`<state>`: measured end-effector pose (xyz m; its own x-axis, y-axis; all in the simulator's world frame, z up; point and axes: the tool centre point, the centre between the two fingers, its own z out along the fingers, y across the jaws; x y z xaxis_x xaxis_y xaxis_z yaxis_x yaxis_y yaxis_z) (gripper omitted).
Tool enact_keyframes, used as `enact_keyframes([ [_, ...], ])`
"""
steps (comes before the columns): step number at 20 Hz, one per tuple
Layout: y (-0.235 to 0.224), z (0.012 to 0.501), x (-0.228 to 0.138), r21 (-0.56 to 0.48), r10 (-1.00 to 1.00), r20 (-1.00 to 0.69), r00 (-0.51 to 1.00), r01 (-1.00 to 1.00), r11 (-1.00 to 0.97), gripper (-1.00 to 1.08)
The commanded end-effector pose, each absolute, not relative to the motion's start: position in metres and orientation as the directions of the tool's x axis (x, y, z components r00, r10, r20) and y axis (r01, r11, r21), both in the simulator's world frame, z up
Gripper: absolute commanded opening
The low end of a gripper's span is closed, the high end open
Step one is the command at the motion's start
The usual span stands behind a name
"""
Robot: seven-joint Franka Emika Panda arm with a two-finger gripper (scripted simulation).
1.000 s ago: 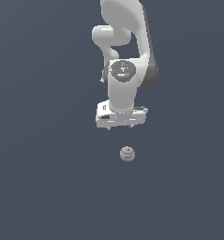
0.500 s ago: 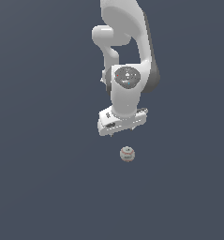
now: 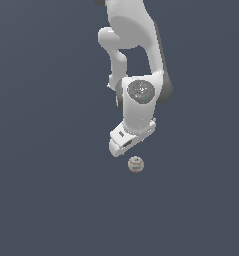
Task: Pick up the object and move it to a goal position.
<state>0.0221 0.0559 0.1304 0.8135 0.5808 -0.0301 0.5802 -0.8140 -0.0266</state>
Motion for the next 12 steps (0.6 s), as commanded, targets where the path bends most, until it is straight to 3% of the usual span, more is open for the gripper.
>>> enact_keyframes([
  [1,0.059,0.127,0.027,-0.025,0.643,-0.026,0.765,0.643,-0.766,1.00],
  [12,0.070,0.110,0.048,-0.013,0.858,-0.010,0.513,0.858,-0.514,1.00],
])
